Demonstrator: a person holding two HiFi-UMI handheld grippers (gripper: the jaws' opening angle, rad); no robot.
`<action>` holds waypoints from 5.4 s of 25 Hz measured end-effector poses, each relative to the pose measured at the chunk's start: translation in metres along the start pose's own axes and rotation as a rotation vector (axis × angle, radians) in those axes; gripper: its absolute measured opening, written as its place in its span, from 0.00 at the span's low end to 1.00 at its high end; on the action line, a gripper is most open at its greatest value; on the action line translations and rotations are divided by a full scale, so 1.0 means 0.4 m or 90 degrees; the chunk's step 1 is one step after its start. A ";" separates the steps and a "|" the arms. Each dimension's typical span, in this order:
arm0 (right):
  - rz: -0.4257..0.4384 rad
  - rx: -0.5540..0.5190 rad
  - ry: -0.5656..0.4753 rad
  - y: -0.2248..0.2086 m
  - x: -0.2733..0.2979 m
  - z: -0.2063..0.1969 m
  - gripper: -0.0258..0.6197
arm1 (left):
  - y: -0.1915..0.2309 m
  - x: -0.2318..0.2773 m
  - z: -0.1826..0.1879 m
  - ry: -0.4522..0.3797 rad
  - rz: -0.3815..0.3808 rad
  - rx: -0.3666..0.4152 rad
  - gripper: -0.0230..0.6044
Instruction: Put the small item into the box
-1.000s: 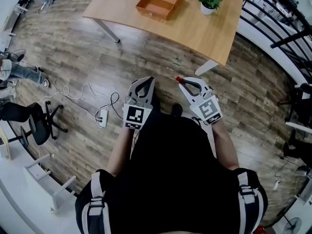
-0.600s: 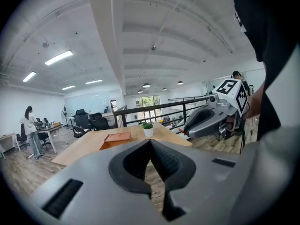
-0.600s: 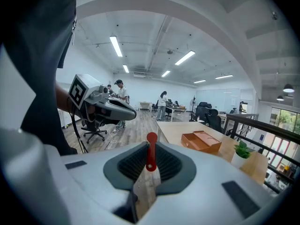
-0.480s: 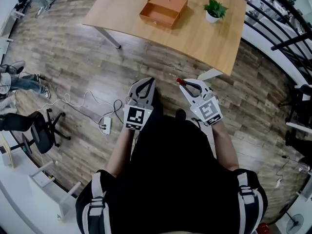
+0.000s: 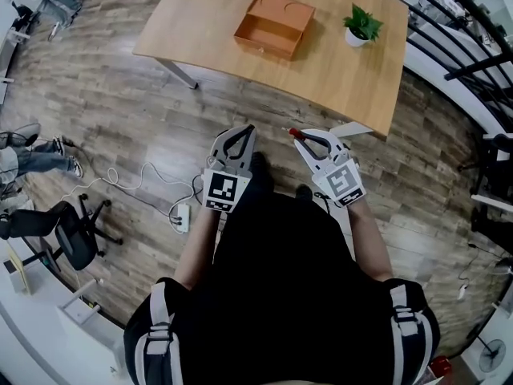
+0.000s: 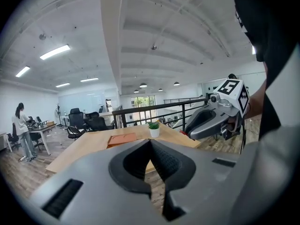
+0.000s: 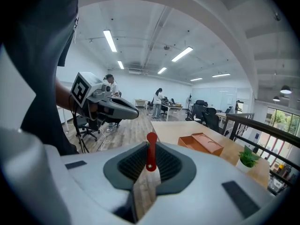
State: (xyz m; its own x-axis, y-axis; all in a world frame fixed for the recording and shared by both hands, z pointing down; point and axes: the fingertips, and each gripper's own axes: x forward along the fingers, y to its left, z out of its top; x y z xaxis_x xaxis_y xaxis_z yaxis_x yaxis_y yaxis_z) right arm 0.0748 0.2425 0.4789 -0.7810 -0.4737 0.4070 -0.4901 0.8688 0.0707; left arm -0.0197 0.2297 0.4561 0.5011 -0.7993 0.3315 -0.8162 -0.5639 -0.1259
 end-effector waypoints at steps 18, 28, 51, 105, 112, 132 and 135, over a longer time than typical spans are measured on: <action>-0.070 0.020 0.009 -0.064 0.168 0.072 0.14 | 0.182 0.079 0.002 -0.020 -0.082 0.025 0.07; -0.062 0.008 0.011 -0.040 0.263 0.114 0.14 | 0.286 0.047 -0.014 -0.028 -0.072 0.029 0.07; -0.017 0.001 0.029 -0.064 0.386 0.151 0.14 | 0.376 0.053 -0.044 -0.005 -0.068 0.016 0.07; 0.087 -0.027 0.018 -0.602 0.556 0.120 0.14 | 0.562 0.507 0.100 0.028 0.068 -0.047 0.07; 0.093 -0.041 0.016 -0.637 0.560 0.117 0.14 | 0.570 0.528 0.100 0.027 0.087 -0.049 0.07; 0.081 -0.022 0.060 -0.666 0.615 0.070 0.14 | 0.661 0.552 0.099 0.029 0.083 -0.042 0.07; 0.073 -0.014 0.068 -0.675 0.644 0.077 0.14 | 0.699 0.568 0.103 0.029 0.072 -0.036 0.07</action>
State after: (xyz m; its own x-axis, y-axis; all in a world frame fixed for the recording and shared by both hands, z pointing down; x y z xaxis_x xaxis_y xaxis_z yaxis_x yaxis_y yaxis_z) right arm -0.0059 -0.1183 0.5367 -0.7854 -0.3538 0.5080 -0.3903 0.9199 0.0371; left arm -0.1222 -0.1181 0.4577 0.3923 -0.8465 0.3601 -0.8824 -0.4568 -0.1125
